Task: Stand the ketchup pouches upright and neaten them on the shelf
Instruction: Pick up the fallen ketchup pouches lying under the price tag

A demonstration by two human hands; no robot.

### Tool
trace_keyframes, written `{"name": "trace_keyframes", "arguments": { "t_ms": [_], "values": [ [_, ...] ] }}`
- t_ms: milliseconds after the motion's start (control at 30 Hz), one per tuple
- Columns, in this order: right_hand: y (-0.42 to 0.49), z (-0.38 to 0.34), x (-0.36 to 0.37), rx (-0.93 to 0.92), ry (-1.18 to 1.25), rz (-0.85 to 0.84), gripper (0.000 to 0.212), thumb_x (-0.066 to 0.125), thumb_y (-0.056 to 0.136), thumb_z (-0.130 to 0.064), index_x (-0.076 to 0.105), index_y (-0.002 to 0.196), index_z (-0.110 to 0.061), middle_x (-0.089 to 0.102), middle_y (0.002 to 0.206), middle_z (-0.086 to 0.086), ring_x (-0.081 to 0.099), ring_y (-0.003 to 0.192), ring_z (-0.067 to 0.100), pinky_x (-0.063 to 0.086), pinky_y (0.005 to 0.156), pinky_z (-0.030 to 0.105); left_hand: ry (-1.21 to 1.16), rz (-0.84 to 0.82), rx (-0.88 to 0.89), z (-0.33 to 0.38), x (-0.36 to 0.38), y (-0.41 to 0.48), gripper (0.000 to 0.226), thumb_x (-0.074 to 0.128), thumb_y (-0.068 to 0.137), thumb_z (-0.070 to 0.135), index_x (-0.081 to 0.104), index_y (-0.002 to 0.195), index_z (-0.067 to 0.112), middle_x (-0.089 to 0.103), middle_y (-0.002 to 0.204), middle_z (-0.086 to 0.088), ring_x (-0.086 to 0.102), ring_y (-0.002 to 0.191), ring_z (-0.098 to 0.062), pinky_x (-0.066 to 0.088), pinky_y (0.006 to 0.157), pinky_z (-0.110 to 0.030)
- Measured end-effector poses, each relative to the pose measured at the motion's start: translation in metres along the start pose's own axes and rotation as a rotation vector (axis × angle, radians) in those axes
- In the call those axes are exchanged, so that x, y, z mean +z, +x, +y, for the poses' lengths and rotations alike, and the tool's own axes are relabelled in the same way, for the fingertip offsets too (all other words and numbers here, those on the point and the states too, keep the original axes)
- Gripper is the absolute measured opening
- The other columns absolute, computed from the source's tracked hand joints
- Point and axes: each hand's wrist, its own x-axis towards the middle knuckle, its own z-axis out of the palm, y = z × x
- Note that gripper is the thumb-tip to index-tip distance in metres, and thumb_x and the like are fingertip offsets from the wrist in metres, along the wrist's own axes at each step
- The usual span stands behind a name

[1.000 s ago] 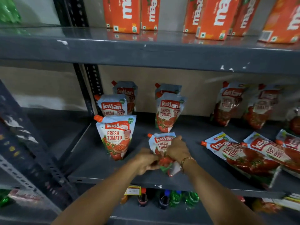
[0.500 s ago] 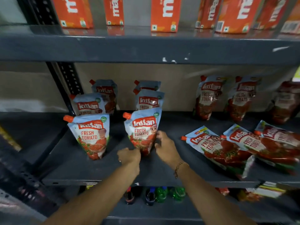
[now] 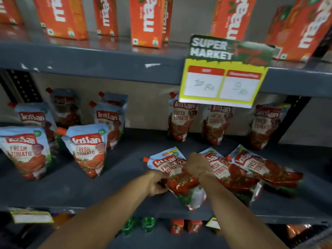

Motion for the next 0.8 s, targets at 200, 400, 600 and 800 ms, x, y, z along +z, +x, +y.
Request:
{"name": "trace_keyframes", "arguments": {
  "t_ms": [200, 400, 600, 800],
  "values": [
    [-0.011, 0.01, -0.018, -0.27, 0.203, 0.307, 0.026, 0.046, 0.087, -0.014, 0.064, 0.086, 0.005, 0.068, 0.098, 0.025, 0.062, 0.096, 0.04, 0.049, 0.077, 0.041, 0.054, 0.333, 0.47, 0.016, 0.003, -0.001, 0.022, 0.061, 0.081, -0.01, 0.06, 0.077, 0.012, 0.066, 0.103, -0.016, 0.061, 0.073, -0.023, 0.053, 0.072, -0.039],
    [-0.012, 0.01, -0.001, -0.403, 0.476, 0.456, 0.028, 0.049, 0.092, -0.018, 0.062, 0.076, 0.001, 0.069, 0.083, 0.021, 0.065, 0.077, 0.036, 0.034, 0.058, 0.029, 0.197, 0.539, 0.842, 0.033, -0.006, -0.008, 0.014, 0.06, 0.089, 0.005, 0.057, 0.094, 0.017, 0.065, 0.101, -0.003, 0.061, 0.1, -0.022, 0.05, 0.087, -0.036],
    [-0.001, 0.022, 0.025, -0.488, 0.501, 0.295, 0.02, 0.052, 0.091, -0.015, 0.063, 0.086, 0.0, 0.068, 0.092, 0.018, 0.063, 0.086, 0.03, 0.037, 0.066, 0.028, -0.201, 0.935, 0.45, -0.008, 0.019, 0.033, 0.034, 0.057, 0.089, 0.007, 0.054, 0.117, -0.011, 0.058, 0.123, -0.03, 0.057, 0.113, -0.043, 0.047, 0.093, -0.043],
    [0.03, 0.078, -0.003, -0.302, 0.006, 0.3, 0.028, 0.051, 0.08, -0.017, 0.065, 0.101, -0.006, 0.064, 0.108, 0.015, 0.063, 0.1, 0.033, 0.054, 0.084, 0.039, -0.257, 0.371, 0.178, -0.018, 0.107, 0.053, 0.045, 0.039, 0.097, 0.012, 0.043, 0.139, -0.002, 0.061, 0.112, -0.02, 0.052, 0.08, -0.023, 0.042, 0.079, -0.032]
  ]
}}
